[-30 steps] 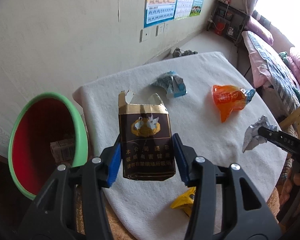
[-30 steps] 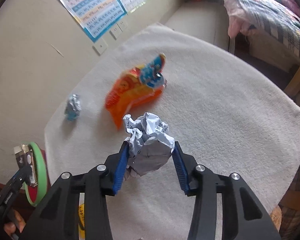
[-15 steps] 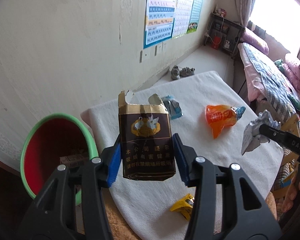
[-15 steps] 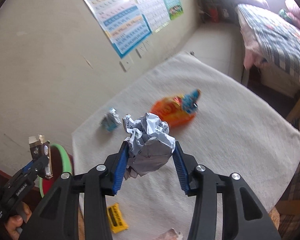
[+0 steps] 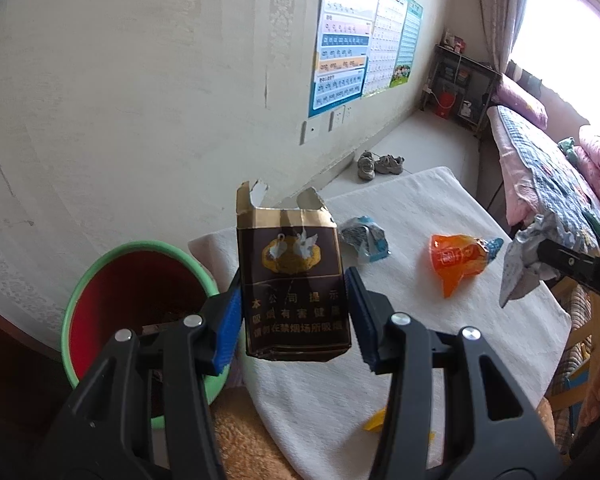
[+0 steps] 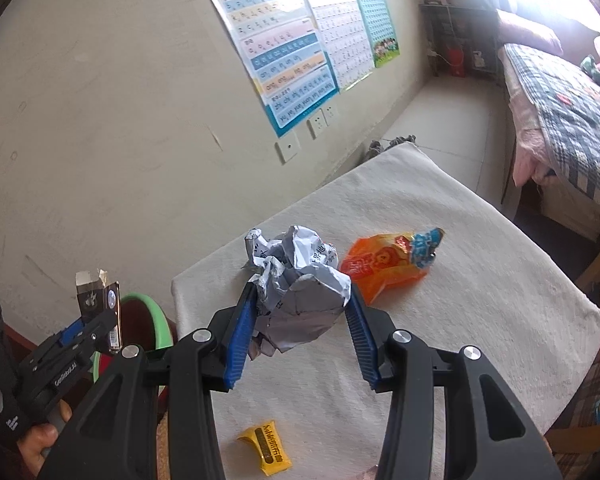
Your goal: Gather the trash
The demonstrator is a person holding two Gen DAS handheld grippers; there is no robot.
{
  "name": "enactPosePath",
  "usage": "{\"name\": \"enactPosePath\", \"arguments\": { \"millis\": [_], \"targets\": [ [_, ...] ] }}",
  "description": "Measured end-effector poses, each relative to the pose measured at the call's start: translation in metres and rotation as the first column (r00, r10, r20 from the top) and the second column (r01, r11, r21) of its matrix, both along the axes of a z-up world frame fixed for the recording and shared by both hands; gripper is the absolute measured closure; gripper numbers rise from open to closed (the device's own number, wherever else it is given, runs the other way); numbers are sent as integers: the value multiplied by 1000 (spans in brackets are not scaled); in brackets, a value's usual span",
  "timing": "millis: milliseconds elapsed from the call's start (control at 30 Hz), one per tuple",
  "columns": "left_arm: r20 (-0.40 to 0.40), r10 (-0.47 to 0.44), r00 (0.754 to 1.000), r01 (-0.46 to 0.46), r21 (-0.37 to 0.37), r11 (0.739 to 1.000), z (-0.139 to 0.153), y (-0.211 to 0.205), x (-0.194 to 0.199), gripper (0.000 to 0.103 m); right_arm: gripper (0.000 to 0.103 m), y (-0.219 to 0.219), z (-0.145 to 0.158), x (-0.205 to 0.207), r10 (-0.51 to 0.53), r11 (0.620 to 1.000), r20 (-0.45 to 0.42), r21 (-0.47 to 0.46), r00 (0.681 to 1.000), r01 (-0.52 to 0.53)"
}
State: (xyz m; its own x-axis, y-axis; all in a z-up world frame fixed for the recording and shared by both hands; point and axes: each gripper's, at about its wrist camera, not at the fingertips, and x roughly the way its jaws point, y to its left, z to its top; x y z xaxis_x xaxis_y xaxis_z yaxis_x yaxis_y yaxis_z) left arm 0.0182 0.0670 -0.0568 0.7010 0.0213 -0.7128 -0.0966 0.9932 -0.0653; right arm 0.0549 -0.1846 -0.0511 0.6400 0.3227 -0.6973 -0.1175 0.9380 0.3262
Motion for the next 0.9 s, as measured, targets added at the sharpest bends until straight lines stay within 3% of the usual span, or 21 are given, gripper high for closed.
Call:
{"name": "enactPosePath", "arguments": {
  "millis": [900],
  "targets": [
    [48, 94, 994, -94, -5, 996, 11, 49, -16, 57, 59, 73, 10, -1, 153, 988, 21, -37, 988, -152]
  ]
}}
